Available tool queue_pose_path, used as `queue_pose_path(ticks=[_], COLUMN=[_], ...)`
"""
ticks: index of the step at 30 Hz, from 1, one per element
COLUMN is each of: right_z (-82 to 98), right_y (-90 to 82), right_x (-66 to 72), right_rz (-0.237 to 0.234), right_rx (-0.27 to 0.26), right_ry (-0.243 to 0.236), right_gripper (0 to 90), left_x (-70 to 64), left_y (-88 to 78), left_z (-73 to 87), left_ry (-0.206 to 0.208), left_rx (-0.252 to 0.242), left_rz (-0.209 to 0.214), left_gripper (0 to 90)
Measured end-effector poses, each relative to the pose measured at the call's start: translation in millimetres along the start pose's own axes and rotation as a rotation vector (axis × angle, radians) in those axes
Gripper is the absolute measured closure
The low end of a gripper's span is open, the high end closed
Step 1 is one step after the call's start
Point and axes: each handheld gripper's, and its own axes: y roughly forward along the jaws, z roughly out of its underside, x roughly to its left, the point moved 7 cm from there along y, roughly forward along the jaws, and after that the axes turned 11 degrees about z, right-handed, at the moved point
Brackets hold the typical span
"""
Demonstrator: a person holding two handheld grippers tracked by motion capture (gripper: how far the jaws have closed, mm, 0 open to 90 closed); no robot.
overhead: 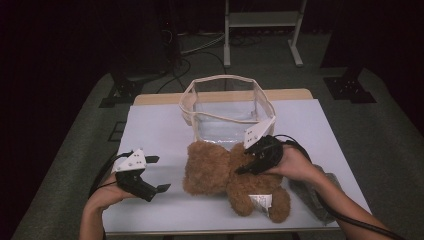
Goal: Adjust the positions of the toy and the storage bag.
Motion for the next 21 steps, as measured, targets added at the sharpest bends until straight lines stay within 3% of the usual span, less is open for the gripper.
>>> queue_pose_path(ticks=[9, 21], right_z=[-19.9, -21.9], right_y=[-15.6, -8.0], right_x=[0.9, -3.3], right_rz=[-0.004, -0.014], right_rx=[-0.056, -0.097], right_ry=[-0.009, 0.025], right_gripper=[62.2, 64.0], left_x=[0.1, 1.3], left_y=[-0.4, -2.7], left_z=[1.7, 3.6], left_ry=[-0.005, -0.012], left_rx=[0.002, -0.002], left_rz=[0.003, 0.0], left_gripper=[1.5, 1.5])
